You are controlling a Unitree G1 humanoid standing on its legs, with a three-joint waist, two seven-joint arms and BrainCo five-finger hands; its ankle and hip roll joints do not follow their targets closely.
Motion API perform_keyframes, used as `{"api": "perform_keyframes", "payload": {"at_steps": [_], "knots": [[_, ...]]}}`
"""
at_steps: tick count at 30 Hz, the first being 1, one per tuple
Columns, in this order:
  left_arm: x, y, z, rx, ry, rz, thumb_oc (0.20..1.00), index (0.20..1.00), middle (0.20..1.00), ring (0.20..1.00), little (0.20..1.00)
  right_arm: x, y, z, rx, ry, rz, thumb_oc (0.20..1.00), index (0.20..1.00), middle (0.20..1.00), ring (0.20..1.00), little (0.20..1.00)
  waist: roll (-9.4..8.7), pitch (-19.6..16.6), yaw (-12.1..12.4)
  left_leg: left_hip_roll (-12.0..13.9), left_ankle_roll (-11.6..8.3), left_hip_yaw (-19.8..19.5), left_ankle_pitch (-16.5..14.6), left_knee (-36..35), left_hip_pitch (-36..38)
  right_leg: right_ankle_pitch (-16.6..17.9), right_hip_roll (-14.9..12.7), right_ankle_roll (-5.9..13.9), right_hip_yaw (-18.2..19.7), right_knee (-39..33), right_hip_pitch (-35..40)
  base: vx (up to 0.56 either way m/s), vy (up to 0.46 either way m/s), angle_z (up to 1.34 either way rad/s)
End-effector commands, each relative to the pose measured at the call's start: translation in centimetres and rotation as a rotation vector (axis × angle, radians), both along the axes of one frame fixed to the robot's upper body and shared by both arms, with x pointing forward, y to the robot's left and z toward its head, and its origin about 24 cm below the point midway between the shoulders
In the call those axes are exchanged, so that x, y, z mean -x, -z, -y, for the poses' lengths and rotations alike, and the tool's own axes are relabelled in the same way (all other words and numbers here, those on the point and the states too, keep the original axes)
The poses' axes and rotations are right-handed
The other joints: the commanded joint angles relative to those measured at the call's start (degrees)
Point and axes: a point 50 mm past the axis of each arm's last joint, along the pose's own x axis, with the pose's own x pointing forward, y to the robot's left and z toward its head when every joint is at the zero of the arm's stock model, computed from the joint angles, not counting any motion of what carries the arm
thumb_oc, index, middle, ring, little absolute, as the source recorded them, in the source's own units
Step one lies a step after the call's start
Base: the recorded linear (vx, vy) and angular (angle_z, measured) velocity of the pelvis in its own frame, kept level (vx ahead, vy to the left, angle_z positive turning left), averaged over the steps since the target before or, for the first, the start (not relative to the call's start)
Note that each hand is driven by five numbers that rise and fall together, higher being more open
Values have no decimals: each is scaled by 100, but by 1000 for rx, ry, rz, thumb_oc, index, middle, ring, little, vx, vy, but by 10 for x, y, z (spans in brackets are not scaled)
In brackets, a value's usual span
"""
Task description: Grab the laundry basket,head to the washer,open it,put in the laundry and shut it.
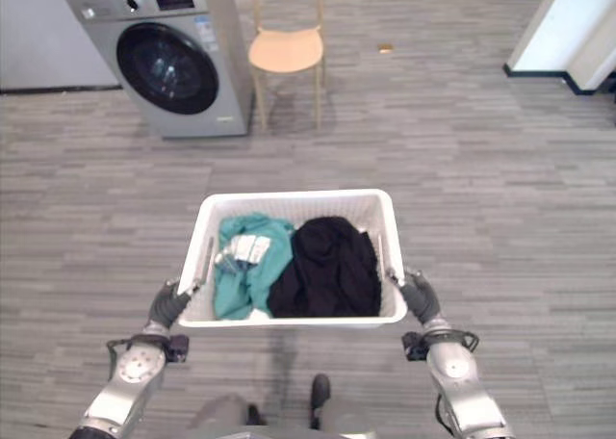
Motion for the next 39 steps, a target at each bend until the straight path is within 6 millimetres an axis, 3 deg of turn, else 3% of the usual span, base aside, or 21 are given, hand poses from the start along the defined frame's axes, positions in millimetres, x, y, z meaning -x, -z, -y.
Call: {"api": "perform_keyframes", "payload": {"at_steps": [1,4,7,8,9,11,13,18,19,21,24,27,28,29,30,31,34,36,37,39], "knots": [[-11,-30,18,75,113,180,200,200,200,200,200,-15,-46,-15,-141,-39,280,200,200,200,200,200,151,-154,-28,144,-250,215,1154,-1267,362,-569,-125,972,-369,362,45,239,17,-9],[-10,-30,19,73,118,176,200,200,200,200,200,-16,-44,-17,-155,-24,274,200,200,200,200,200,195,-123,85,95,-362,195,1592,-1764,162,-722,-30,979,-224,343,405,344,64,-24],[-5,-28,18,78,120,160,200,200,200,200,200,-16,-39,-26,-215,-61,253,200,200,200,200,200,235,-320,185,20,-197,-11,1490,-1937,406,-943,-86,1050,-28,486,642,523,228,-82],[-5,-28,18,82,120,161,200,200,200,200,200,-18,-38,-31,-240,-75,252,200,200,200,200,200,153,-405,223,-28,-102,62,1294,-1796,485,-961,-270,1166,54,613,695,510,258,-120],[-6,-29,16,78,122,161,200,200,200,200,200,-20,-39,-36,-247,-96,253,200,200,200,200,200,84,-424,244,-66,50,111,1072,-1693,600,-831,-396,1296,187,1191,487,456,236,-121],[-9,-31,11,63,110,168,200,200,200,200,200,-22,-41,-40,-246,-112,260,200,200,200,200,200,51,-404,234,-106,181,234,856,-1650,760,-580,-490,1466,253,1787,149,264,139,-75],[-9,-33,8,57,100,175,200,200,200,200,200,-25,-41,-46,-254,-140,254,200,200,200,200,200,113,-295,155,-85,254,353,648,-1771,1193,-426,-429,1423,157,2089,-616,305,92,-32],[-7,-33,6,61,87,179,200,200,200,200,200,-25,-41,-48,-276,-144,248,200,200,200,200,200,165,-112,-15,-61,189,388,375,-1918,1751,-205,-438,1375,-375,1416,-1244,264,-33,3],[-9,-33,4,55,72,184,200,200,200,200,200,-23,-40,-46,-286,-134,249,200,200,200,200,200,133,-58,-154,-77,74,222,143,-1968,2143,76,-441,1474,-560,636,-1563,615,-184,34],[-11,-34,3,46,57,197,200,200,200,200,200,-21,-38,-45,-272,-133,243,200,200,200,200,200,157,-84,-241,-24,-53,-44,-79,-2050,2528,289,-470,1622,-439,330,-1805,644,-238,67],[-10,-33,4,55,63,194,200,200,200,200,200,-20,-38,-43,-264,-130,243,200,200,200,200,200,81,-166,-283,-44,-90,-187,-116,-2002,2594,487,-537,1534,-341,324,-1686,366,-229,71],[-10,-28,9,84,54,181,200,200,200,200,200,-20,-37,-39,-228,-133,235,200,200,200,200,200,202,-282,-351,338,-285,-267,137,-1565,2573,427,-464,1348,-285,611,-1623,507,-400,86],[-14,-27,16,108,62,175,200,200,200,200,200,-21,-40,-27,-178,-104,245,200,200,200,200,200,275,-214,-335,885,-433,-249,1206,168,1835,16,-325,936,-531,649,-1167,486,-487,55],[-14,-27,16,108,62,175,200,200,200,200,200,-21,-40,-27,-178,-104,245,200,200,200,200,200,280,-214,-342,893,-438,-261,1201,183,1824,15,-320,931,-541,648,-1165,587,-498,77],[-14,-28,17,116,64,178,200,200,200,200,200,-19,-39,-24,-173,-94,235,200,200,200,200,200,231,-179,-251,740,-263,-219,967,219,1540,-162,-312,876,-534,580,-890,179,-91,27],[-14,-28,17,116,64,178,200,200,200,200,200,-19,-39,-24,-173,-94,235,200,200,200,200,200,233,-177,-254,741,-260,-222,958,230,1536,-166,-312,878,-537,582,-888,287,-122,20],[-12,-25,18,119,68,162,200,200,200,200,200,-18,-37,-20,-172,-81,223,200,200,200,200,200,160,-115,-70,338,-96,-295,514,-156,918,-344,-353,934,-474,485,-522,321,-85,-29],[-9,-22,17,112,70,146,200,200,200,200,200,-16,-36,-18,-172,-69,221,200,200,200,200,200,169,-47,87,189,-213,-400,925,-890,394,-500,-239,923,-400,421,-176,341,-53,-19],[-9,-22,17,112,70,146,200,200,200,200,200,-16,-36,-18,-172,-68,221,200,200,200,200,200,163,-43,89,181,-214,-397,936,-912,411,-502,-244,924,-399,419,-169,211,-15,-27],[-9,-22,18,104,76,144,200,200,200,200,200,-16,-35,-19,-176,-52,224,200,200,200,200,200,247,-17,201,197,-373,-329,1571,-1730,64,-677,-71,928,-383,383,167,356,-3,-41]]}}
